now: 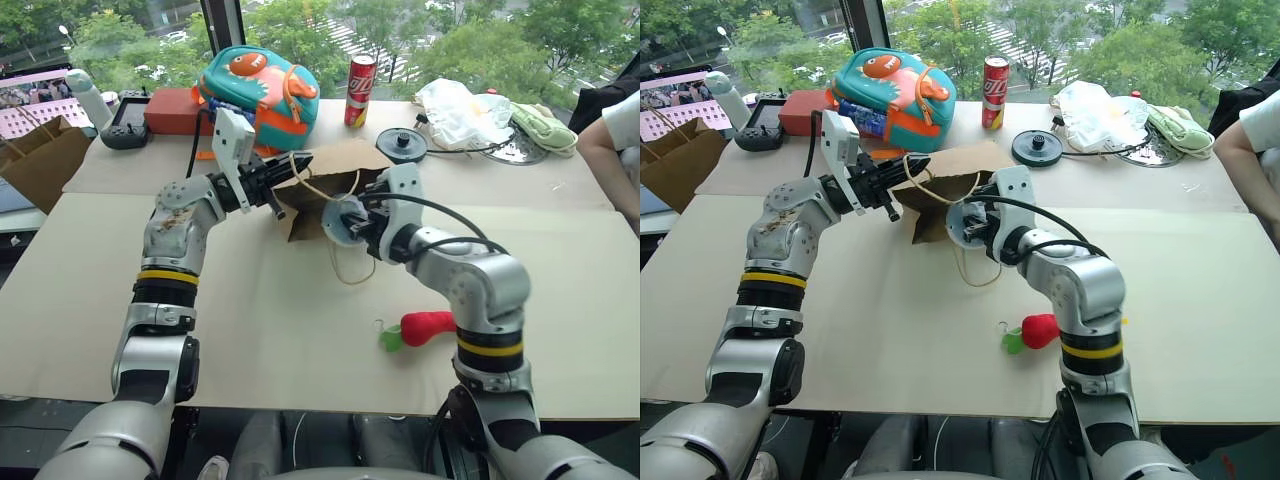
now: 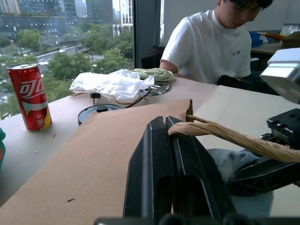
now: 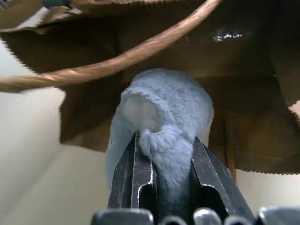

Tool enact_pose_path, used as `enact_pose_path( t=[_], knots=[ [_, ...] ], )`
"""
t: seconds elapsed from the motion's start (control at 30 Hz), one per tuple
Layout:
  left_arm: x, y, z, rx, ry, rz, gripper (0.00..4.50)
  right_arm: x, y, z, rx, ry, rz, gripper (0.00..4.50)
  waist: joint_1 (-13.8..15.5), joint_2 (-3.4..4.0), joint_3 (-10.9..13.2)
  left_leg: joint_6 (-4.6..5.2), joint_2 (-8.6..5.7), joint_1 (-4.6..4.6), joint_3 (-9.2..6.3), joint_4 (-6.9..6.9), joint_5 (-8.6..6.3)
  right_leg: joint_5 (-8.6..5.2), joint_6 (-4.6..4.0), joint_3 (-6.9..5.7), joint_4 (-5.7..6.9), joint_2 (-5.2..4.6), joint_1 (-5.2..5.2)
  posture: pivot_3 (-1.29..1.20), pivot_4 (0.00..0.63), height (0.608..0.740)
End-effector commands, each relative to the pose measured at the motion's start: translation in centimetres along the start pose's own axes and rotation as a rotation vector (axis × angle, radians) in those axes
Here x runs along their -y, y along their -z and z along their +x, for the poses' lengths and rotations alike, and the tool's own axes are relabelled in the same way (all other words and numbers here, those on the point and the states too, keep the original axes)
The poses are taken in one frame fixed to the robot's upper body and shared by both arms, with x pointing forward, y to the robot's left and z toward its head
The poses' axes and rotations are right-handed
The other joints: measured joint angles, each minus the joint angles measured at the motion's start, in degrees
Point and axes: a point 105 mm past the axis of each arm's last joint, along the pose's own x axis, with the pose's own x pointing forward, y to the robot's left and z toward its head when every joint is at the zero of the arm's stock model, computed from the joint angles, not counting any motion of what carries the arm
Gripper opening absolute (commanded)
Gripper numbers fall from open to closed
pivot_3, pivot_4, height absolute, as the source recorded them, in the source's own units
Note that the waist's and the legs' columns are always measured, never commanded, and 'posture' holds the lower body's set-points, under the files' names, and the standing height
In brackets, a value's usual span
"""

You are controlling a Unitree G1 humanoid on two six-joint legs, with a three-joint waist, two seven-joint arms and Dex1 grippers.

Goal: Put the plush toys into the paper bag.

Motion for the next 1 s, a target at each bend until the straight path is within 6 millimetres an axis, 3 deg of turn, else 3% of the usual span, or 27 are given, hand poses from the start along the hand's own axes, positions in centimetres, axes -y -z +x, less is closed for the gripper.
enact_pose_path(
  t=[0.03,0.3,0.5,0.53,0.57,0.87,1.0],
  knots=[
    [0.3,-1.9,0.5,0.053,0.024,0.043,0.00,0.8,-2.7,1.5,0.094,0.045,-0.019,0.63,-0.14,0.00,0.00,-0.01,0.01,0.01,-0.01,-0.01,0.00,0.00,0.00,-0.01,0.00,0.01,0.00,0.00,0.150,0.733],
    [0.5,-1.7,0.6,0.047,0.038,0.047,0.00,2.4,-4.2,3.2,0.137,0.118,0.061,0.63,-0.15,0.01,0.00,-0.03,0.01,0.02,-0.01,-0.10,0.02,0.03,-0.05,-0.03,0.30,-0.01,-0.03,0.00,0.150,0.733],
    [0.5,-1.7,0.5,0.046,0.039,0.047,0.00,1.4,-3.9,4.2,0.134,0.118,0.110,0.63,-0.26,0.01,0.00,-0.03,0.02,0.03,-0.01,-0.12,0.02,0.03,-0.05,-0.06,0.36,-0.02,-0.08,0.00,0.150,0.733],
    [0.5,-1.7,0.6,0.046,0.040,0.047,0.00,1.4,-3.9,4.3,0.140,0.129,0.125,1.28,-0.29,0.01,0.00,-0.03,0.03,0.03,-0.01,-0.12,0.02,0.03,-0.05,-0.06,0.38,-0.01,-0.08,0.00,0.150,0.733],
    [0.5,-1.7,0.6,0.046,0.040,0.046,0.00,1.5,-4.0,4.4,0.152,0.144,0.145,1.45,-0.31,0.02,0.00,-0.04,0.03,0.04,-0.01,-0.11,0.02,0.03,-0.05,-0.06,0.39,-0.01,-0.08,0.00,0.150,0.733],
    [0.5,-1.6,0.6,0.045,0.040,0.045,0.00,2.3,-4.4,3.5,0.165,0.181,0.115,4.46,-0.24,0.02,0.01,-0.07,0.01,0.03,-0.02,-0.11,0.04,0.03,-0.05,-0.06,0.40,-0.02,-0.08,0.00,0.150,0.733],
    [0.6,-1.6,0.6,0.047,0.038,0.042,0.00,2.4,-3.7,1.7,0.136,0.137,0.059,4.46,-0.11,0.03,0.01,-0.07,0.01,0.01,-0.04,-0.13,0.04,0.03,-0.05,-0.08,0.38,-0.02,-0.07,0.00,0.150,0.733]
  ],
)
